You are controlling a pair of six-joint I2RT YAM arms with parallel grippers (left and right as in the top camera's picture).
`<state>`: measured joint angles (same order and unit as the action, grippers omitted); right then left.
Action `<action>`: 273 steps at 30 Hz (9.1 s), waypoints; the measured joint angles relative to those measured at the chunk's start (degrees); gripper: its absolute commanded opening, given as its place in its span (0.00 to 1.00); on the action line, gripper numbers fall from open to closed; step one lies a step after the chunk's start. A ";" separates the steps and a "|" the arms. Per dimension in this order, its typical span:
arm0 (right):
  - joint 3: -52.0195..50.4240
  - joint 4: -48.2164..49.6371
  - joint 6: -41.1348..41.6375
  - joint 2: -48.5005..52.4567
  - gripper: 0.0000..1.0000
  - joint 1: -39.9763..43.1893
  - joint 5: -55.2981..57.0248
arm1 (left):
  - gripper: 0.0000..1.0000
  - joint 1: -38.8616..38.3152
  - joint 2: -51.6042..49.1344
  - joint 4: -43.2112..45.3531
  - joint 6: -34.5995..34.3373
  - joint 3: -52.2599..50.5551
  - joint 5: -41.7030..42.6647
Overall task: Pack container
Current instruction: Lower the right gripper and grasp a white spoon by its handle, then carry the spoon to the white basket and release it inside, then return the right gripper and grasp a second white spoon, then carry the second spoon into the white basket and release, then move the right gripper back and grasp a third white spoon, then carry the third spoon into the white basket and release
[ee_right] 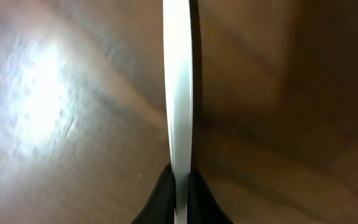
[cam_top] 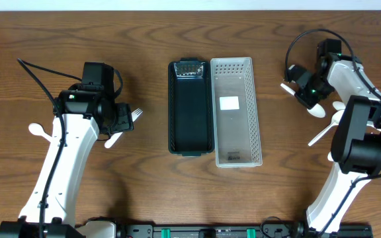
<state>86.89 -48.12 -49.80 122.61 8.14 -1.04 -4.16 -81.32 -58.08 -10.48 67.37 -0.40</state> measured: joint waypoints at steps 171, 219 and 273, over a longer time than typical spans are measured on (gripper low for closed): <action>24.13 -18.27 31.74 -27.26 0.99 -5.44 2.99 | 0.70 0.00 0.00 0.42 0.00 0.07 0.00; 12.79 -11.98 -0.37 6.93 0.89 19.02 0.83 | 0.70 0.00 0.00 -0.66 0.00 0.07 0.00; 17.90 -12.20 15.52 -1.70 0.01 4.76 -9.03 | 0.70 0.00 0.00 -0.66 0.00 0.07 0.00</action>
<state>104.79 -60.31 -34.28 120.90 12.91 -10.07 -4.16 -81.32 -58.74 -10.48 67.44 -0.40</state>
